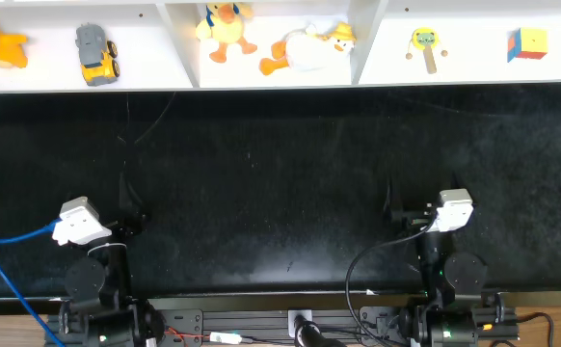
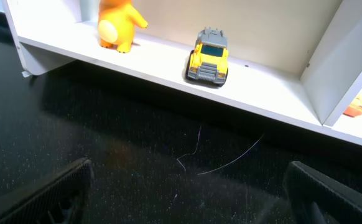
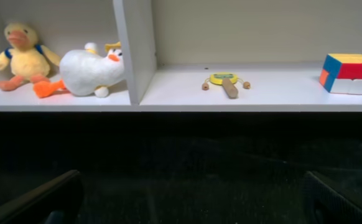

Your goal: Store Toys

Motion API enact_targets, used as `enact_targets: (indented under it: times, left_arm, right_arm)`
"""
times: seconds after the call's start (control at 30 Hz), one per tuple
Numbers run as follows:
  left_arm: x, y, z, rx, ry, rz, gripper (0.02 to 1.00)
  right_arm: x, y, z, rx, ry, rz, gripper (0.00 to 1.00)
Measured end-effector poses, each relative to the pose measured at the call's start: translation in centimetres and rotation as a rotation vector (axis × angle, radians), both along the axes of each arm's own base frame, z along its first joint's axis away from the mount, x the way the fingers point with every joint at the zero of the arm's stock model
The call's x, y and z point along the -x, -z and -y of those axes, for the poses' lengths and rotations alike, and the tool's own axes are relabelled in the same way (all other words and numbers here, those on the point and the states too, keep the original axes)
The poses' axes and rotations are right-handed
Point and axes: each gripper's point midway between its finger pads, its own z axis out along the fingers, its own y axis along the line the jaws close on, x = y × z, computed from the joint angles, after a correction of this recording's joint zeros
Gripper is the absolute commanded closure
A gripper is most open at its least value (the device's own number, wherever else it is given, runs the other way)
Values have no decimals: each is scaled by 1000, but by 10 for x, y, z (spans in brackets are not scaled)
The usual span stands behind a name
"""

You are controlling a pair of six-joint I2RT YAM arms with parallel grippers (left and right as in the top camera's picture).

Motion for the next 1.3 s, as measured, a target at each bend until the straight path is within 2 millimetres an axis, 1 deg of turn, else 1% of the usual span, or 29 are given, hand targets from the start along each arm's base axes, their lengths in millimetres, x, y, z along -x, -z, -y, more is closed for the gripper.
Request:
enact_targets:
  times: [1.3]
  left_arm:
    - [0, 0, 0, 0, 0, 0, 20]
  right_arm:
    - [0, 0, 2, -13, 12, 0, 7]
